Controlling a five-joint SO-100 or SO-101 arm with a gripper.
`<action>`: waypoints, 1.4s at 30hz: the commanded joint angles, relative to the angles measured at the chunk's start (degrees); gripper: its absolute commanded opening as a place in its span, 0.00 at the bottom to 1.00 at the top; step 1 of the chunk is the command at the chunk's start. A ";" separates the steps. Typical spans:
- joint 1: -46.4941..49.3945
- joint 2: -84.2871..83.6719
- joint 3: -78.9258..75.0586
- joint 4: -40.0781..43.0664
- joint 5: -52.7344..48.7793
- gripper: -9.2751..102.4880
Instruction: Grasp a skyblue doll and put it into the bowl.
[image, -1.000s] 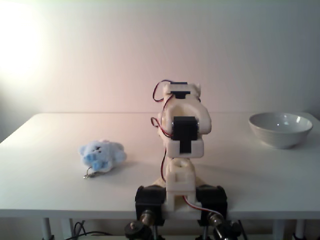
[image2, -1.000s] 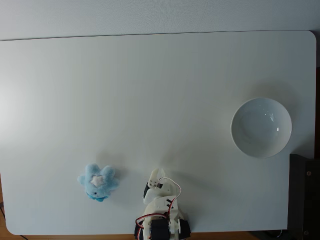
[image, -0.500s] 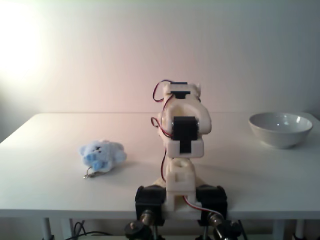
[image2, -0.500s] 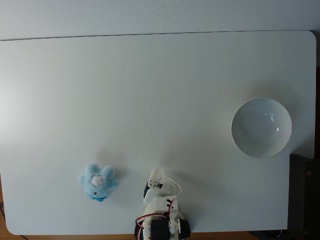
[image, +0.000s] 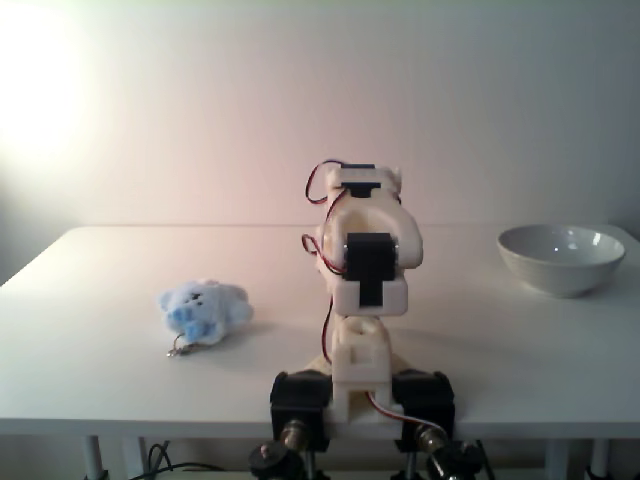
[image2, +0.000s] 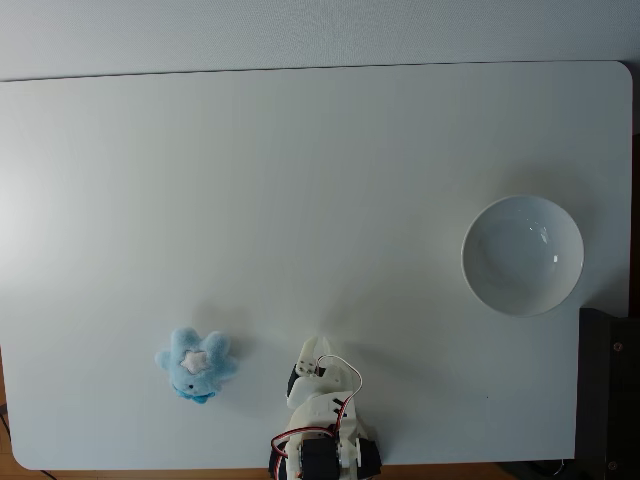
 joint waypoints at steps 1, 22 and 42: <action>0.09 16.79 0.26 1.05 0.18 0.11; 0.00 16.79 -9.32 -1.14 0.70 0.11; -4.75 16.96 -26.46 -1.41 27.77 0.29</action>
